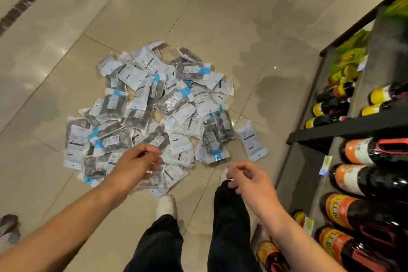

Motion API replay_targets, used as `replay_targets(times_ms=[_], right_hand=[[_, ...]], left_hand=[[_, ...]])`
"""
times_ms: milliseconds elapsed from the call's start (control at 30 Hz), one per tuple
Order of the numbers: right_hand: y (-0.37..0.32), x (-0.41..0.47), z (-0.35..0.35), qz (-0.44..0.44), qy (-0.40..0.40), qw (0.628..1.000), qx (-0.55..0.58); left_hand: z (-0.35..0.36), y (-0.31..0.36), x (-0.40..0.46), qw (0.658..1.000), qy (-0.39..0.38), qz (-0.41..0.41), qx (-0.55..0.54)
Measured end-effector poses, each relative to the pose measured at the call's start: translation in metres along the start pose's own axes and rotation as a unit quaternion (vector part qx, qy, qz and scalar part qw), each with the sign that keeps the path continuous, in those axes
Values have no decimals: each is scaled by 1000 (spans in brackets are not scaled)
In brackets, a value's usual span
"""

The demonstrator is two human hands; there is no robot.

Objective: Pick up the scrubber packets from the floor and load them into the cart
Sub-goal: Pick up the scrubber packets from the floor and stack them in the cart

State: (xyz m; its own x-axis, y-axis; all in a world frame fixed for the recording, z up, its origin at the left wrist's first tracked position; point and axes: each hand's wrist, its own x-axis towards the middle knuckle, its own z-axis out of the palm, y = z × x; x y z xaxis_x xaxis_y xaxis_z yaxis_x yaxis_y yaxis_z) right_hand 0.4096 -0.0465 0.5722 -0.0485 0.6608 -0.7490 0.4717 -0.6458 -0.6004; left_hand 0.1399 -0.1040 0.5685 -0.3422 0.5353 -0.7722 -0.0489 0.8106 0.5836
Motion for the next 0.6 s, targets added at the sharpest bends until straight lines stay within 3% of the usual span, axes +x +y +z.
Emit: replay_targets(times_ms=[200,333,500,600], right_hand=[[8,132,-9,29,-4,999,18],[36,227,-8,47,8,999,8],[102,373,6,77,-5,997,-16],[140,459,24,77,-11,997,-28]], left_hand=[[89,20,98,999,9,-47,-26],[147,4,173,997,-24,-62,-24],[215,-62,318,997,-31,-66,-5],[247,-124,397,995,8,-86,45]])
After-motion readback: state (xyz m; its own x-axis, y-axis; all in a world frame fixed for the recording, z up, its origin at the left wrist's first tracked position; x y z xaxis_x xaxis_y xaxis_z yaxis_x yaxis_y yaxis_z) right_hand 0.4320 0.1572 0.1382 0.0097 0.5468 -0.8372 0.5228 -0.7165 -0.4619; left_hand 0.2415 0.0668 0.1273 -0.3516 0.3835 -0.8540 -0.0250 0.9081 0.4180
